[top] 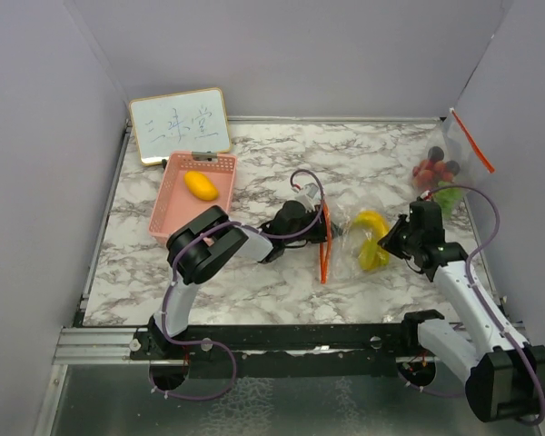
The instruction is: Open the zip-top bag and remove the fake food
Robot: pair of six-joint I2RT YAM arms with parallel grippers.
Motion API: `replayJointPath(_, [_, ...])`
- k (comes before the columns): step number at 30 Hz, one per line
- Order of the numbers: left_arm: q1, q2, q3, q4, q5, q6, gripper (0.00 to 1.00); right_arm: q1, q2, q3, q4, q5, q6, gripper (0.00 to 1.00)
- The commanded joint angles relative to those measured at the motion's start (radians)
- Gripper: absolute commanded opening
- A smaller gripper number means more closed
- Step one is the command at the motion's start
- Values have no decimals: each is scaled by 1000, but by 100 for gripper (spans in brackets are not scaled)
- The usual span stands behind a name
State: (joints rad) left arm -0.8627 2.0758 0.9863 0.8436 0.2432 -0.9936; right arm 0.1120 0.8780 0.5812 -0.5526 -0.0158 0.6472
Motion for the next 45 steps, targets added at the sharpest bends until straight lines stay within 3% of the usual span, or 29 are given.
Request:
replayJointPath(1, [12, -54, 8, 26, 21, 8, 11, 1, 65, -27, 4, 19, 41, 2])
replayJointPath(11, [28, -42, 23, 6, 30, 12, 11, 1, 267, -134, 227, -102, 25, 2])
replayJointPath(22, [28, -32, 4, 12, 73, -5, 14, 1, 249, -97, 316, -244, 33, 2])
replayJointPath(23, [27, -39, -4, 13, 87, -3, 16, 2, 250, -87, 319, -243, 29, 2])
replayJointPath(26, [27, -70, -25, -17, 132, 29, 35, 2, 264, -50, 305, -232, 8, 2])
replayJointPath(28, [26, -93, -41, -44, 175, 68, 40, 2, 278, -33, 301, -218, -1, 2])
replayJointPath(36, [-17, -196, -128, -153, 194, 180, 42, 2, 312, -8, 321, -204, -17, 2])
replayJointPath(42, [-60, -210, -107, -238, 164, 230, 43, 2, 318, -17, 333, -208, -18, 2])
replayJointPath(45, [-74, -198, -101, -247, 158, 241, 49, 2, 313, -32, 340, -212, -15, 2])
